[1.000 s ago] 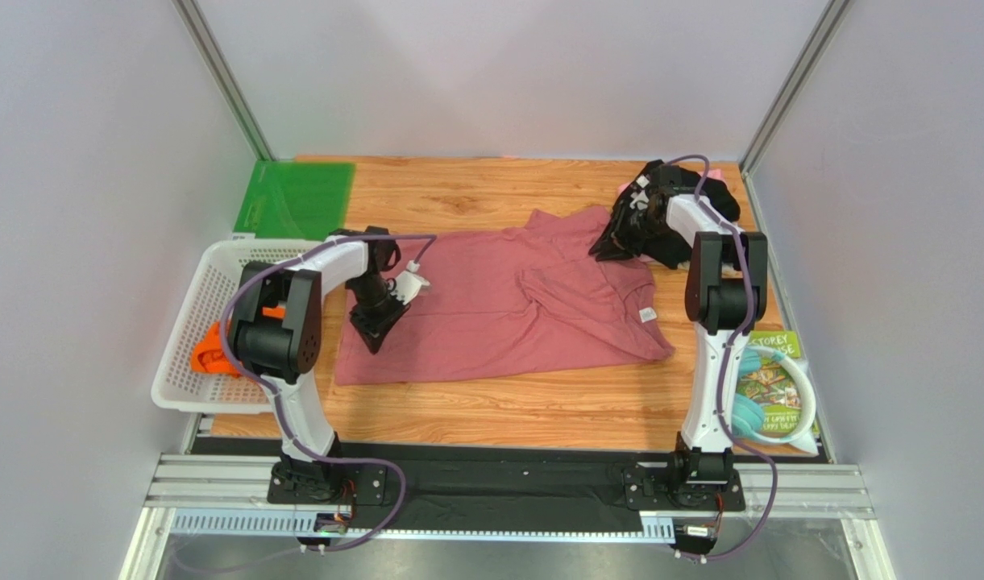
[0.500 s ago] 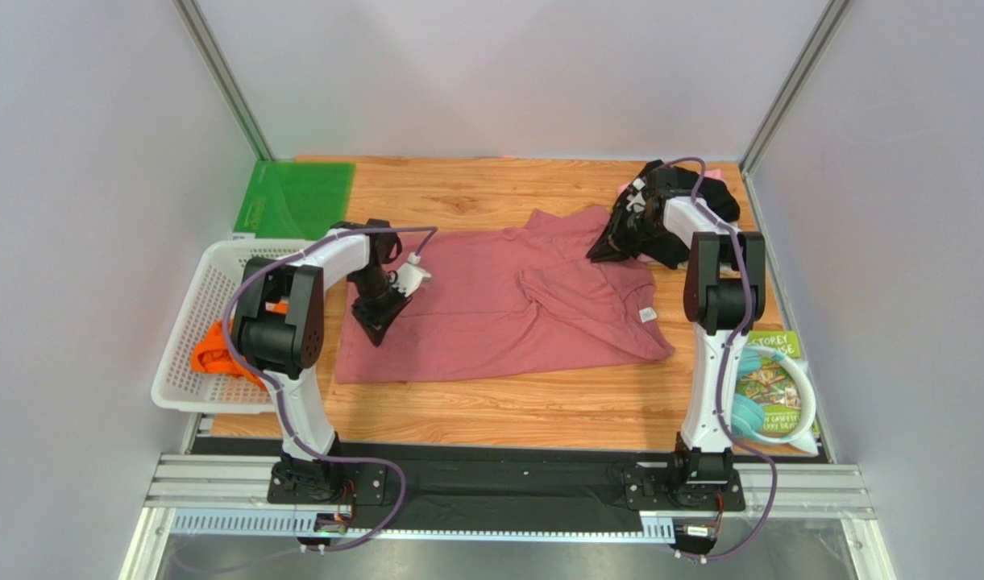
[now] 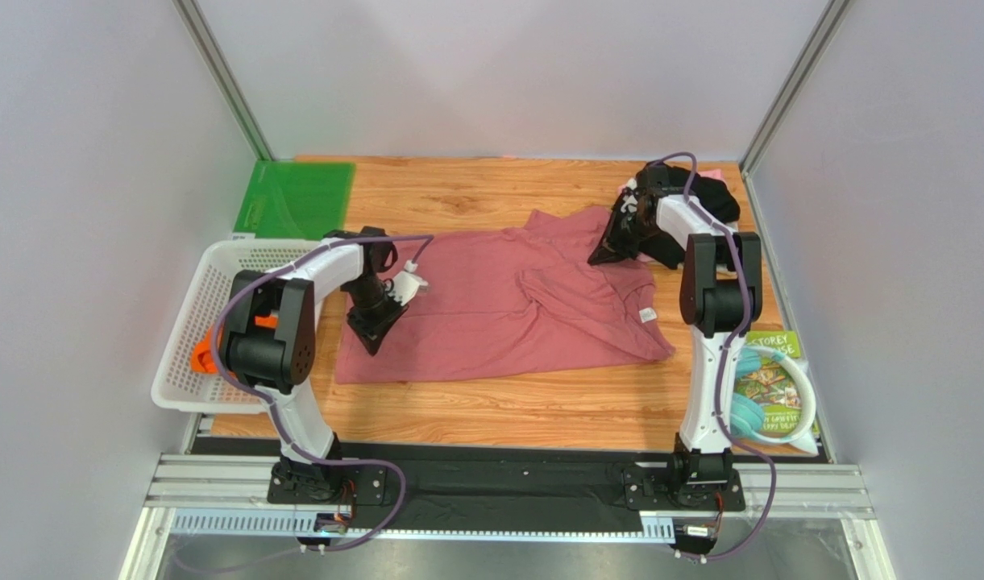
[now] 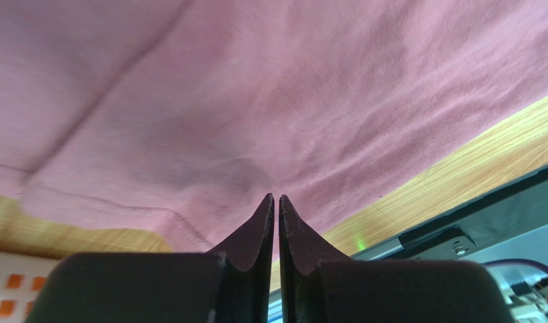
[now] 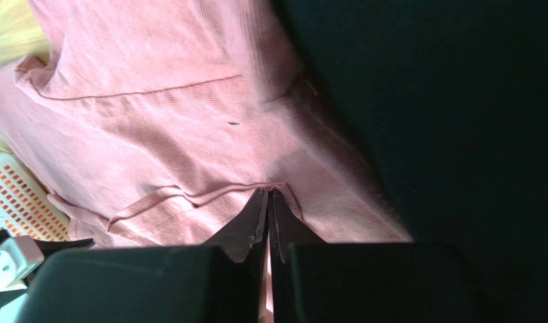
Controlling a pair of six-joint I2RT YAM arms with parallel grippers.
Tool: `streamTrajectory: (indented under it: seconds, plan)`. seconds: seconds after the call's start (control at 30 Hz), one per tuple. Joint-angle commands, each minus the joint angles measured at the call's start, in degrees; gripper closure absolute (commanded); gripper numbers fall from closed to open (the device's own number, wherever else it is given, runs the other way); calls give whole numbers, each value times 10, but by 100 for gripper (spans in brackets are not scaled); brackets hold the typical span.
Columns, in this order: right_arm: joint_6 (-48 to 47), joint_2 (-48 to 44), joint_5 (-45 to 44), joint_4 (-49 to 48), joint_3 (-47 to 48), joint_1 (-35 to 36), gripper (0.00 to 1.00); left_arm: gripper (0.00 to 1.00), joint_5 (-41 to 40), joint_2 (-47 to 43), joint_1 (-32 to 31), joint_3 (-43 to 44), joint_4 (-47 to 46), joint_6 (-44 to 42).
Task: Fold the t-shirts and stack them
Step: Fold the flattened tshirt in 1/3 of the way
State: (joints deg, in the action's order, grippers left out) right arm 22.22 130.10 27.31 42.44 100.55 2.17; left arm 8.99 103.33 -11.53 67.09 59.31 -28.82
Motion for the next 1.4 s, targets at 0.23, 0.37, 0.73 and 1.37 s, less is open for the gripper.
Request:
streamTrajectory:
  seconds: [0.23, 0.37, 0.73, 1.37]
  plan:
    - [-6, -33, -65, 23, 10, -1, 96, 89, 12, -24, 19, -48, -20, -6]
    - [-2, -91, -127, 30, -13, 3, 64, 89, 15, -29, 27, -52, -22, -5]
    - [65, -416, -255, 62, -221, 96, 49, 89, 59, -120, 28, -36, 18, -13]
    - [158, -348, -289, 27, -365, 147, 68, 89, 32, -77, 28, -71, -44, -22]
